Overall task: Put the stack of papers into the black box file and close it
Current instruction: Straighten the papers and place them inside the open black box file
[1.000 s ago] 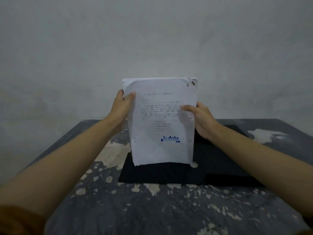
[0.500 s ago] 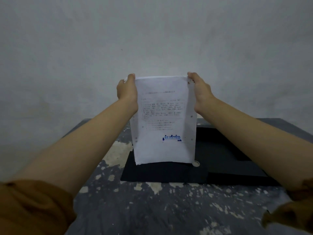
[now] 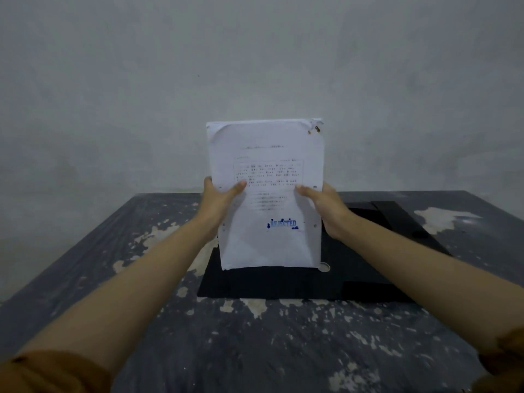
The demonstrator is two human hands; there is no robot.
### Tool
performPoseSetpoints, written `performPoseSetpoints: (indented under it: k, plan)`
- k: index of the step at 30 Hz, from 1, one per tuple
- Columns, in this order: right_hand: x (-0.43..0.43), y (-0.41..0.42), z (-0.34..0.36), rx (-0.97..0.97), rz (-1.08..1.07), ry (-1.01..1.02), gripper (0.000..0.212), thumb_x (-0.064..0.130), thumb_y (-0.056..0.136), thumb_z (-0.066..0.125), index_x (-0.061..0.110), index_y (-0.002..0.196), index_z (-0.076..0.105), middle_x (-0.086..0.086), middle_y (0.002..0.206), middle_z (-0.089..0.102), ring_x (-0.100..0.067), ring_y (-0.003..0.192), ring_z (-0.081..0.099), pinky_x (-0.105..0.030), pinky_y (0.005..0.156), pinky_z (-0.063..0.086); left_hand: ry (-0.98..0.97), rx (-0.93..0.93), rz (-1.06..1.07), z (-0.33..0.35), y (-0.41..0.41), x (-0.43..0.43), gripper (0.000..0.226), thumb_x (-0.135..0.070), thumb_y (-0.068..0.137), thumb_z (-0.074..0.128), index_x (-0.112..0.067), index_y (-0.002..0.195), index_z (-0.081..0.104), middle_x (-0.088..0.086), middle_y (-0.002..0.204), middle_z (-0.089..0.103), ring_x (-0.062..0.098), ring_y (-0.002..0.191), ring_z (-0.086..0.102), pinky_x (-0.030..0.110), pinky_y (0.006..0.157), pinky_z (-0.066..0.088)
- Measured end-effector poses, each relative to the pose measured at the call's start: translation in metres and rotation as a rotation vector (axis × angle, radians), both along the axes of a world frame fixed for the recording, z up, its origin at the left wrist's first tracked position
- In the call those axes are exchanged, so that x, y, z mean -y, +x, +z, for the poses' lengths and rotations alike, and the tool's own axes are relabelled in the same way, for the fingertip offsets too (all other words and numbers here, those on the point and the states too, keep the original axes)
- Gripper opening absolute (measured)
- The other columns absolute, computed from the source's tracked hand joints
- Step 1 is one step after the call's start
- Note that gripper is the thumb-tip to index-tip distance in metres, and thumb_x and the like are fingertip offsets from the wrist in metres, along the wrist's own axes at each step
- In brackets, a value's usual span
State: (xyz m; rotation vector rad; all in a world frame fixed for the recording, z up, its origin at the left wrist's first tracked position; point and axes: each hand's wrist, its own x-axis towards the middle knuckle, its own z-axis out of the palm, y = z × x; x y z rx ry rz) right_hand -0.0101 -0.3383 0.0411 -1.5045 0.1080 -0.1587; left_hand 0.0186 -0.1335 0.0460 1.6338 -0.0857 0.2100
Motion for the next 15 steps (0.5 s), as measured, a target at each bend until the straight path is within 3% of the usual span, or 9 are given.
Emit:
performPoseSetpoints:
  k: [3, 7, 9, 12, 15]
  plan:
    - [0.000, -0.003, -0.027, -0.049, 0.020, -0.041, 0.041, 0.010, 0.093, 0.054, 0.011, 0.133, 0.051, -0.008, 0.132, 0.060, -0.008, 0.085, 0.061, -0.018, 0.063, 0.049, 0.081, -0.058, -0.113, -0.036, -0.008, -0.005, 0.062, -0.014, 0.079, 0.069, -0.011, 0.135, 0.043, 0.007, 0.136, 0.054, 0.023, 0.119, 0.054, 0.032, 0.091, 0.048]
    - [0.001, -0.003, -0.040, -0.072, 0.039, -0.096, 0.042, 0.003, 0.093, 0.047, 0.010, 0.135, 0.048, -0.010, 0.134, 0.058, -0.014, 0.091, 0.061, -0.025, 0.073, 0.050, 0.175, -0.181, -0.131, -0.062, -0.013, -0.010, 0.064, -0.007, 0.085, 0.061, -0.007, 0.141, 0.030, 0.011, 0.143, 0.046, 0.024, 0.125, 0.047, 0.039, 0.107, 0.039]
    - [0.002, -0.001, -0.038, -0.081, 0.047, -0.106, 0.044, 0.000, 0.093, 0.046, 0.009, 0.136, 0.047, -0.011, 0.135, 0.057, -0.021, 0.099, 0.060, -0.030, 0.081, 0.049, 0.192, -0.160, -0.114, -0.063, -0.012, -0.012, 0.054, -0.007, 0.090, 0.054, -0.007, 0.140, 0.035, 0.012, 0.143, 0.047, 0.029, 0.126, 0.048, 0.042, 0.106, 0.040]
    - [0.002, 0.004, -0.037, -0.091, 0.047, -0.101, 0.045, -0.002, 0.093, 0.046, 0.008, 0.136, 0.046, -0.013, 0.135, 0.057, -0.023, 0.099, 0.061, -0.029, 0.079, 0.051, 0.202, -0.110, -0.048, -0.058, -0.009, -0.013, 0.048, -0.009, 0.092, 0.050, -0.009, 0.139, 0.039, 0.011, 0.142, 0.049, 0.028, 0.124, 0.049, 0.032, 0.094, 0.040]
    - [0.002, 0.010, -0.041, -0.148, 0.041, -0.130, 0.045, -0.004, 0.094, 0.044, 0.007, 0.138, 0.044, -0.013, 0.140, 0.053, -0.030, 0.119, 0.055, -0.038, 0.098, 0.046, 0.200, -0.136, -0.022, -0.059, -0.007, -0.017, 0.047, -0.013, 0.092, 0.052, -0.009, 0.137, 0.041, 0.012, 0.140, 0.051, 0.026, 0.116, 0.053, 0.032, 0.091, 0.041]
